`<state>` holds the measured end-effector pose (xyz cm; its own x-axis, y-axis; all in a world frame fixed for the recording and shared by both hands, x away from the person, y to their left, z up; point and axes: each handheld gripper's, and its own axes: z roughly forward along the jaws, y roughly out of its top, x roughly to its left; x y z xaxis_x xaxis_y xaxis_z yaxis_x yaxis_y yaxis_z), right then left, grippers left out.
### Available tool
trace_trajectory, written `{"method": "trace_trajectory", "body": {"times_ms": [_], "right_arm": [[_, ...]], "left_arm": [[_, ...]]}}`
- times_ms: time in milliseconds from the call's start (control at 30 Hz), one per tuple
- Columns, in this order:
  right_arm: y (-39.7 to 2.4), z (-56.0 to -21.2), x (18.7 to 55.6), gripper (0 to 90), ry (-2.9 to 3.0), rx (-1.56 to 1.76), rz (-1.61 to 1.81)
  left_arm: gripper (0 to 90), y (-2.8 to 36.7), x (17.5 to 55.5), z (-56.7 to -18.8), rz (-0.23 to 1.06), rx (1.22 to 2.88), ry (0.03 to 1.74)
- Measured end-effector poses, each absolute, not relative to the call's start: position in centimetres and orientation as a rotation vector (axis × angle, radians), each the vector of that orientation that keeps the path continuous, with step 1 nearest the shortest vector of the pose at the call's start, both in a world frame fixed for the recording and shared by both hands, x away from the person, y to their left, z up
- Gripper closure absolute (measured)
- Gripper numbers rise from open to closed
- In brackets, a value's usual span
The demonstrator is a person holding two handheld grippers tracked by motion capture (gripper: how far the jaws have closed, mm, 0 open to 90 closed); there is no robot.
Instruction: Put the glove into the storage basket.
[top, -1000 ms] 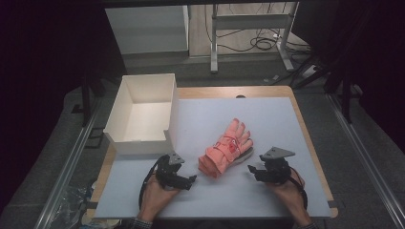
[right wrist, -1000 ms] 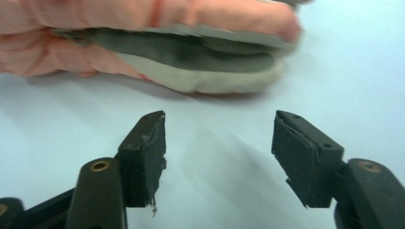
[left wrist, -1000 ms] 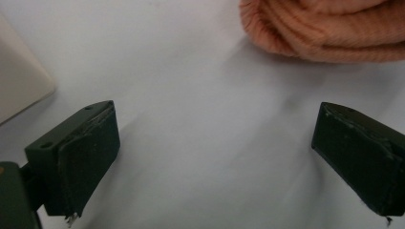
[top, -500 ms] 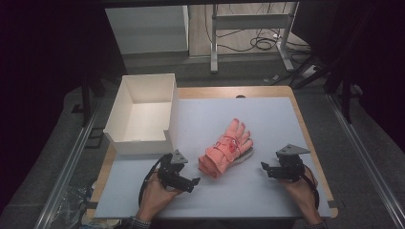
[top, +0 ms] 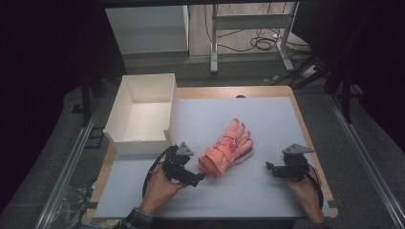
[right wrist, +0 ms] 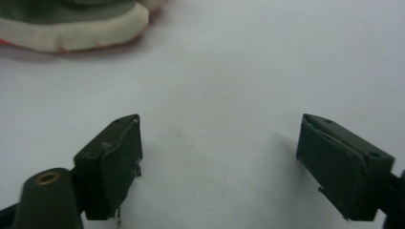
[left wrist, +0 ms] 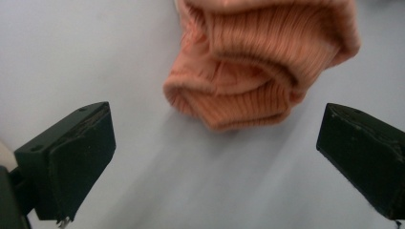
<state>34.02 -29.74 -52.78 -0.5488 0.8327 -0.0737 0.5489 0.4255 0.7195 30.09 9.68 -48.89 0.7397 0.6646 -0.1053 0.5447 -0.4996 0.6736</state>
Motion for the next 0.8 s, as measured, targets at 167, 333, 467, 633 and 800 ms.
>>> {"method": "trace_trajectory", "body": {"times_ms": [167,333,467,633,800], "right_arm": [[-29.8,-52.8,34.2,12.5,2.267,1.199,0.911],[-29.9,-52.9,34.2,12.5,2.266,1.199,0.914],[-29.9,-52.9,34.2,12.5,2.265,1.199,0.915],[-29.9,-52.9,34.2,12.5,2.265,1.199,0.916],[-29.9,-52.9,34.2,12.5,2.264,1.2,0.917]], "left_arm": [[0.0,8.4,30.7,-48.0,0.212,2.242,0.877],[0.0,6.9,31.2,-47.2,0.211,2.255,0.851],[0.0,5.9,31.6,-46.5,0.212,2.262,0.831],[0.0,5.0,32.2,-45.9,0.202,2.269,0.825],[0.0,3.6,33.0,-45.6,0.21,2.275,0.831]]}}
